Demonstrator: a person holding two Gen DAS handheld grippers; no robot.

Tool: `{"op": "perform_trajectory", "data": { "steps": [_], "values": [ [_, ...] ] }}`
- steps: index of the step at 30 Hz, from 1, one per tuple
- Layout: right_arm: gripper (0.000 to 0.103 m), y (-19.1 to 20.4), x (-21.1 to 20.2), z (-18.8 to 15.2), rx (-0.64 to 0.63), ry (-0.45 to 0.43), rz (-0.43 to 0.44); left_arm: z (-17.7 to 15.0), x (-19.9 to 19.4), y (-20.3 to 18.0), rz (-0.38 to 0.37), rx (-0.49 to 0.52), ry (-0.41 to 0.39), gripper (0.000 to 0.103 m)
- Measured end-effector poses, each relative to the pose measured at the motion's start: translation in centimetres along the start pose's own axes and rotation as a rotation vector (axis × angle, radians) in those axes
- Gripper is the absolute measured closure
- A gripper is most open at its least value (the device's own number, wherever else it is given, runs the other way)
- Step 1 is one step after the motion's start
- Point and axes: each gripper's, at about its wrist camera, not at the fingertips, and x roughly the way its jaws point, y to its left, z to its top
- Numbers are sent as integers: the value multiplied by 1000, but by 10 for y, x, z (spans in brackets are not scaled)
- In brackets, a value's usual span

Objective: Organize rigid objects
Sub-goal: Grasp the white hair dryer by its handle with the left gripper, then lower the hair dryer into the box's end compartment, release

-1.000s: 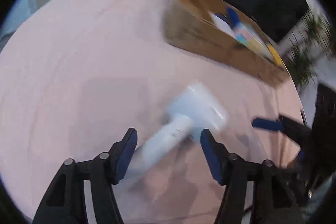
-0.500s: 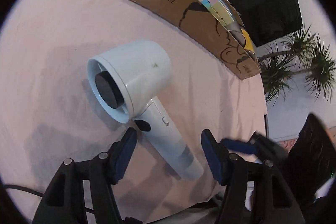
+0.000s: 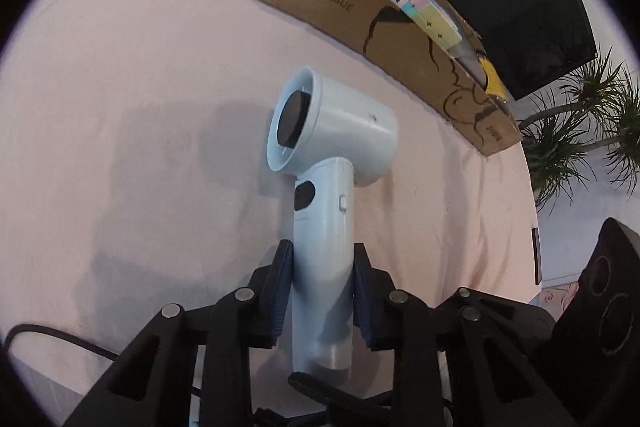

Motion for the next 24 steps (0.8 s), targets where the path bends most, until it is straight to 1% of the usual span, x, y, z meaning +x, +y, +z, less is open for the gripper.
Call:
{"op": "perform_trajectory", "data": {
  "steps": [1,3,5,6,8,10,12,13,14,16,17,18,19,21,23,24],
  "values": [
    [66,2,-3,2,1,-16,-6,2,-6,0,5,11,-11,76],
    [66,3,-14,9,6,-62,-24,11,-12,-5,-8,26,-35,76],
    [66,0,-24,19,19,-103,-35,32,-22,-15,-26,65,-71,76],
    [66,0,-33,29,19,-138,-56,43,-27,-20,-33,84,-88,76],
    [66,-3,-47,51,16,-197,-91,71,-40,-33,-48,125,-138,76],
    [66,-9,-64,77,11,-260,-109,108,-61,-48,-64,178,-205,76],
    [65,-13,-79,102,-6,-312,-134,140,-75,-58,-71,228,-248,76],
    [65,-17,-87,121,-18,-347,-153,167,-81,-66,-71,264,-270,76],
    [65,-24,-92,140,-23,-377,-168,184,-82,-69,-71,278,-275,76],
    [65,-41,-93,176,-11,-409,-173,226,-77,-74,-69,305,-276,76],
    [65,-54,-89,196,1,-417,-173,250,-68,-75,-65,324,-267,76],
    [65,-68,-81,218,11,-414,-180,268,-60,-72,-71,330,-255,76],
    [65,-80,-72,234,18,-408,-187,293,-44,-64,-88,308,-226,76],
    [65,-108,-48,267,46,-378,-173,321,-20,-47,-101,271,-184,76],
    [65,-142,-17,295,85,-329,-135,336,2,-35,-103,244,-147,76],
    [65,-151,-2,305,90,-311,-128,343,14,-27,-106,225,-121,76]
  ]
}}
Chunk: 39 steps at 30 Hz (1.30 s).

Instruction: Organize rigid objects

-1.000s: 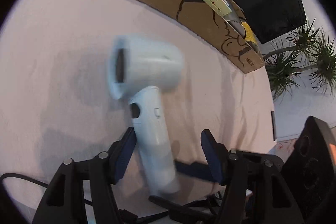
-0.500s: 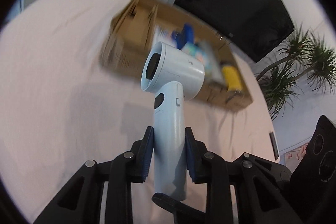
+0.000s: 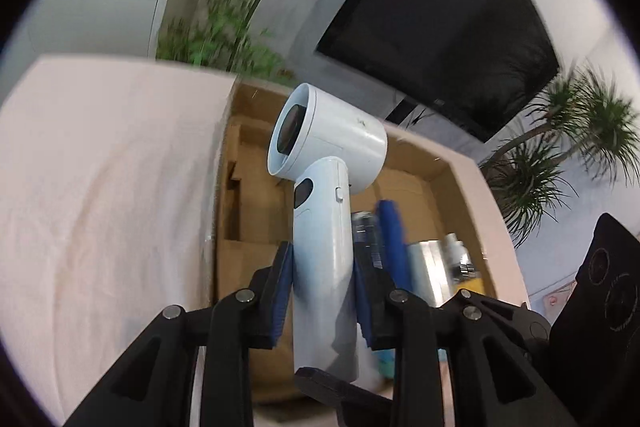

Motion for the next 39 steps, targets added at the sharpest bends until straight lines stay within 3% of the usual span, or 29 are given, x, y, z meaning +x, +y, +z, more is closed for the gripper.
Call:
{"op": "perform_trajectory", "data": {
  "steps": [5,6,9,10,12,14,15,16,18,20,25,30,39],
  "values": [
    [65,-23,62,-15,76,151,12,-18,50,30,12,-88,122,76],
    [65,-25,71,-20,84,173,15,-23,45,24,27,-46,100,75],
    [60,-22,71,-30,81,193,6,-36,35,18,22,-59,123,74],
    [55,-20,64,-32,96,194,4,-41,24,16,40,-58,106,74],
    [32,-19,39,-37,102,153,-32,-52,2,7,79,-23,48,70],
    [8,-19,-4,-49,93,68,-66,-72,-44,-22,181,83,-82,67],
    [4,-20,-21,-54,90,31,-94,-80,-56,-31,225,124,-129,54],
    [1,-22,-44,-66,82,-23,-161,-95,-78,-51,306,188,-219,26],
    [0,-24,-82,-92,60,-105,-327,-129,-115,-90,424,269,-427,1],
    [0,-31,-112,-120,97,-143,-455,-155,-127,-116,443,323,-504,1],
    [0,-43,-153,-180,170,-173,-600,-208,-101,-157,474,320,-470,1],
    [1,-56,-175,-220,189,-170,-608,-249,-79,-182,457,280,-467,1],
    [1,-54,-200,-247,163,-189,-594,-255,-79,-196,490,245,-464,1]
  ]
}}
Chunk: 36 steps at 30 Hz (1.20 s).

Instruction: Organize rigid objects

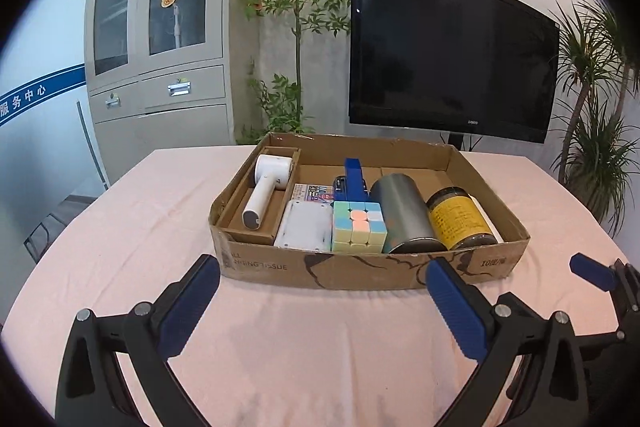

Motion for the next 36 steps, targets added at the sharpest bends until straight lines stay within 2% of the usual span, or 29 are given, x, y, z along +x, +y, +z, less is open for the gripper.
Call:
{"op": "perform_trajectory", "data": {
  "steps": [5,11,23,36],
  "values": [
    [1,-2,5,0,12,5,-4,-3,2,-6,14,12,-1,1],
    [1,1,9,-1,29,17,-11,-10,13,-12,22,20,35,1],
    [1,13,17,-3,39,31,-33,-14,21,-9,34,3,61,1],
    [1,21,22,-5,47,42,-44,-15,25,-9,43,9,64,1]
  ]
}}
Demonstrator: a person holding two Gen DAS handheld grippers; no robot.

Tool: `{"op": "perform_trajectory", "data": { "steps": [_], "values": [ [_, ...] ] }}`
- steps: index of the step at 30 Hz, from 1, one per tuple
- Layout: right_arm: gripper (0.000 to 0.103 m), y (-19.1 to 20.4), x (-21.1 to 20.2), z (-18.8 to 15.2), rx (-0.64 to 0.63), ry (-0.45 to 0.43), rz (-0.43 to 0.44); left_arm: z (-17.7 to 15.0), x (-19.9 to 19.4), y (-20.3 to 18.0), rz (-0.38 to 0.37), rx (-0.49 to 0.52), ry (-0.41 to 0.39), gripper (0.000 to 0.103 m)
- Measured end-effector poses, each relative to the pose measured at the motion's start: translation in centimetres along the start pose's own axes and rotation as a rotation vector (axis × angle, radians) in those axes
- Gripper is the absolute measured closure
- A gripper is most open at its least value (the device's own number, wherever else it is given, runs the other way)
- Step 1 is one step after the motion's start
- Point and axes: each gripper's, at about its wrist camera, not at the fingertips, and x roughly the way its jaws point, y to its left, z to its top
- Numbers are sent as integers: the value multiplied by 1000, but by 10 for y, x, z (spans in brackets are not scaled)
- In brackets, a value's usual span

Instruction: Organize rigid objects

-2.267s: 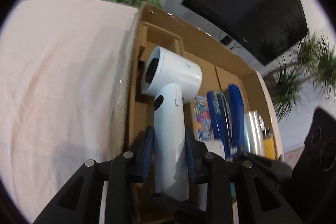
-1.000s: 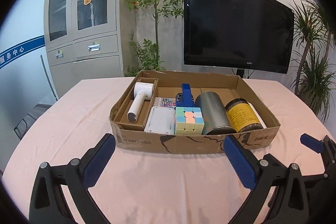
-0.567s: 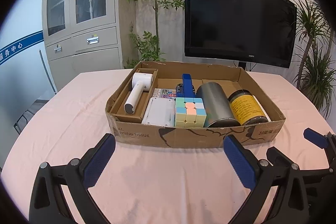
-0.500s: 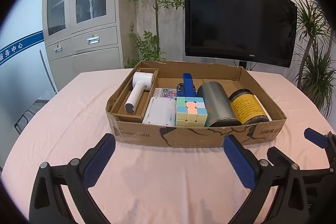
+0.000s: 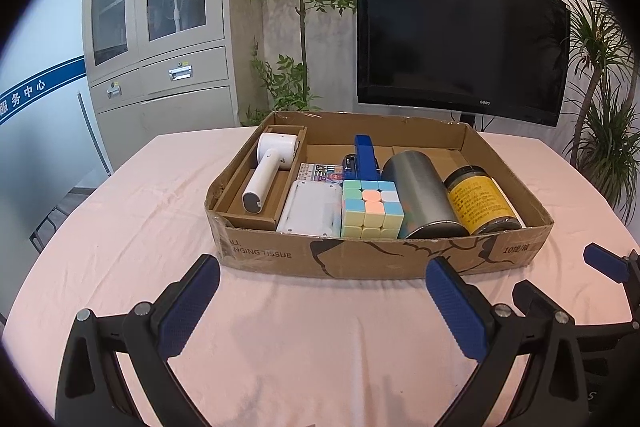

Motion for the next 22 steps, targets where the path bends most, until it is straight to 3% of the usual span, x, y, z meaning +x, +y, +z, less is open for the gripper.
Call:
{"op": "perform_trajectory", "data": {
  "steps": [17,22],
  "values": [
    [1,4,10,1,-4,17,3,1,12,0,-24,-5,24,1],
    [1,0,18,3,21,19,31,7,18,0,-48,19,-15,1]
  ]
}}
